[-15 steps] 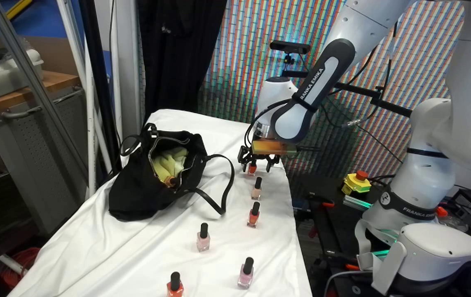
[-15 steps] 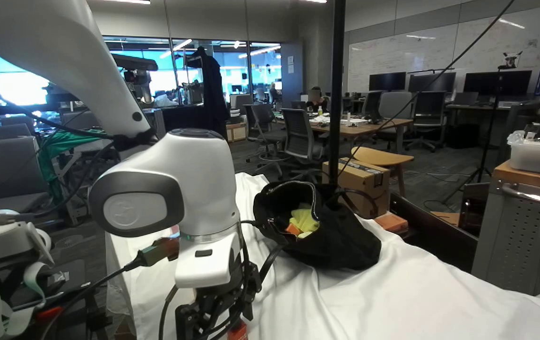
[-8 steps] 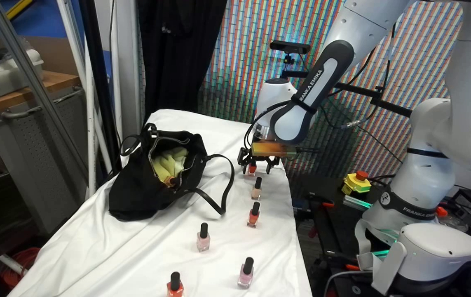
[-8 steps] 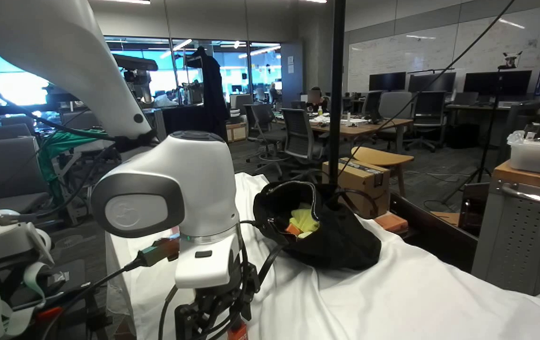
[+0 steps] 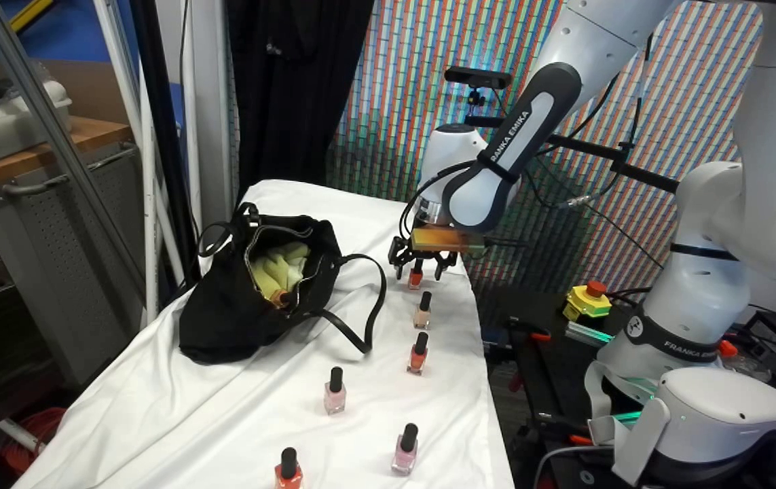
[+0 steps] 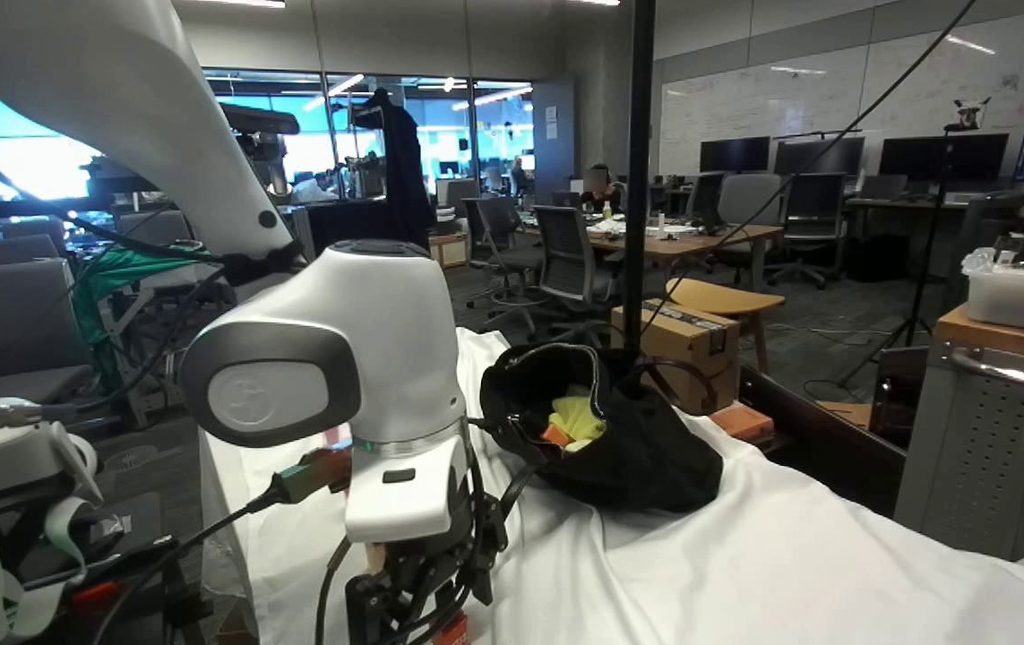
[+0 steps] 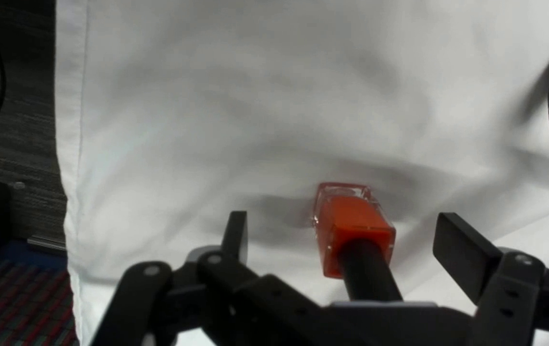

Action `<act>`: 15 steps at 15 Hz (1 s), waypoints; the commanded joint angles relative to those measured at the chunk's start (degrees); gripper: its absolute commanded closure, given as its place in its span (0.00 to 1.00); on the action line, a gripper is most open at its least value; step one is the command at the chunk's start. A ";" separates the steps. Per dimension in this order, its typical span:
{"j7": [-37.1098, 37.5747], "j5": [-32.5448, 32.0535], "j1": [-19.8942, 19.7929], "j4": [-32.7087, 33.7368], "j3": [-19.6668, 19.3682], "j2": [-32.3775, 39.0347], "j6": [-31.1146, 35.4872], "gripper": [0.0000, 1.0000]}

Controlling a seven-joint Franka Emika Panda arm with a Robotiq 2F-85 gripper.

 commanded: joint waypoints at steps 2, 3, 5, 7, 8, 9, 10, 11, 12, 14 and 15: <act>-0.78 -0.19 0.00 1.33 -0.31 0.41 -0.26 0.00; -0.81 -0.11 -0.06 1.57 -0.24 0.73 -0.40 0.00; -1.10 0.26 -0.36 1.97 0.04 1.27 -0.73 0.00; -1.35 0.55 -0.56 2.26 0.23 1.74 -1.08 0.00; -1.44 0.59 -0.58 2.33 0.29 1.93 -1.20 0.00; -1.54 0.67 -0.61 2.41 0.35 2.15 -1.24 0.00; -1.64 0.79 -0.70 2.48 0.40 2.48 -1.37 0.00; -1.73 0.90 -0.77 2.50 0.41 2.76 -1.38 0.00; -1.94 1.16 -0.95 2.54 0.58 2.76 -1.45 0.00; -2.16 1.41 -1.13 2.55 0.76 2.92 -1.42 0.00; -2.22 1.52 -1.19 2.56 0.85 2.90 -1.50 0.00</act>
